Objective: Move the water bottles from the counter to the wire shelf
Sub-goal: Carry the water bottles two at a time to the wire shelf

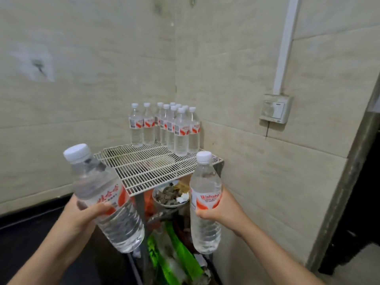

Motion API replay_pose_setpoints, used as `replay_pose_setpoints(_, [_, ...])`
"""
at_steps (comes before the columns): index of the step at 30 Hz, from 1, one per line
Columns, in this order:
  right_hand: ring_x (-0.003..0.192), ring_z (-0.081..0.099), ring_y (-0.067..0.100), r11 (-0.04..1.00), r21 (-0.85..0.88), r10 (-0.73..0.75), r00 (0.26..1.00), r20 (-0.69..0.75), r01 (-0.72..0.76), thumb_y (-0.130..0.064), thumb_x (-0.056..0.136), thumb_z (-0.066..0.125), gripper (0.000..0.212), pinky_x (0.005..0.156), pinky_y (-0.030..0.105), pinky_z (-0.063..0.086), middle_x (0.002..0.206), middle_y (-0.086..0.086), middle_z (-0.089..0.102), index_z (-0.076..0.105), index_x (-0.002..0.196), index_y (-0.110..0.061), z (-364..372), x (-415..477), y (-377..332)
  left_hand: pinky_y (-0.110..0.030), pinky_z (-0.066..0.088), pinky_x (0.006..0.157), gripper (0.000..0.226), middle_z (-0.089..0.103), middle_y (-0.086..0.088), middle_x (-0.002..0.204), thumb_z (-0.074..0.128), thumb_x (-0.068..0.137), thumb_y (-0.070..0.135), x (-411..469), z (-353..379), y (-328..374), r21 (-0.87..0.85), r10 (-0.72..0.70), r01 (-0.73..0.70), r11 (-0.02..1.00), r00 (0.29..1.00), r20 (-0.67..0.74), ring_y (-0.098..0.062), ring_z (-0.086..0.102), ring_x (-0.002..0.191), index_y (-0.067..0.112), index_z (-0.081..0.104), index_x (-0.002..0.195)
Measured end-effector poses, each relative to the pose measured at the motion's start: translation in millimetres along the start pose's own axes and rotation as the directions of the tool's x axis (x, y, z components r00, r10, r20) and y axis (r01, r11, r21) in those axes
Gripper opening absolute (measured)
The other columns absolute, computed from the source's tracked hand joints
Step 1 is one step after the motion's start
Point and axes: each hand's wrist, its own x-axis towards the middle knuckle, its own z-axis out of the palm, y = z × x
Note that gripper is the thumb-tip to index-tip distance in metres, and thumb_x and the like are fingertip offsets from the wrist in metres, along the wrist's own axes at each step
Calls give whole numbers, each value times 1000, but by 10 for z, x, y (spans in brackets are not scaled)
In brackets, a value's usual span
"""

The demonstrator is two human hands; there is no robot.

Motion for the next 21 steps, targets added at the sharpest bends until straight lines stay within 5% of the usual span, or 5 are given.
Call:
replay_pose_setpoints(9, [78,62,-12,991,51,-124,992,26,122,-6,56,85,58,62,7,49,93,-19,62,51,95,-33,58,1320,-340,-22,57,70,48,74,0,79,64,59,-7,1247,-199,198,58,197,-192,980,977,-85,-12,70,75,4,57,105])
replay_pose_setpoints(13, [95,63,9,993,21,-113,993,30,112,-19,53,83,59,86,30,54,102,-8,66,53,102,-33,207,2010,-452,-25,57,71,80,72,-2,89,86,40,27,1828,-394,2,20,202,-201,979,970,-133,-13,69,82,8,56,112])
replay_pose_setpoints(15, [93,65,13,995,25,-94,995,18,93,-13,55,84,54,85,32,53,98,-6,67,56,98,-29,318,2307,-451,-28,56,70,100,73,-1,88,88,22,45,2049,-503,-104,8,172,-173,985,971,-166,-13,69,83,12,57,110])
replay_pose_setpoints(19, [85,67,11,996,38,-87,996,16,86,-5,57,83,56,70,20,53,96,-1,68,56,102,-25,606,2793,-313,-23,57,66,97,74,-4,82,89,19,43,2417,-783,-345,-44,134,-146,988,968,-210,-17,70,77,5,59,104])
replay_pose_setpoints(21, [90,65,14,997,39,-67,998,19,67,-5,58,83,64,74,25,54,101,2,66,52,112,-18,766,3033,-242,-23,57,67,90,74,-5,82,87,27,30,2560,-925,-457,-67,125,-144,987,964,-233,-17,69,76,1,58,107])
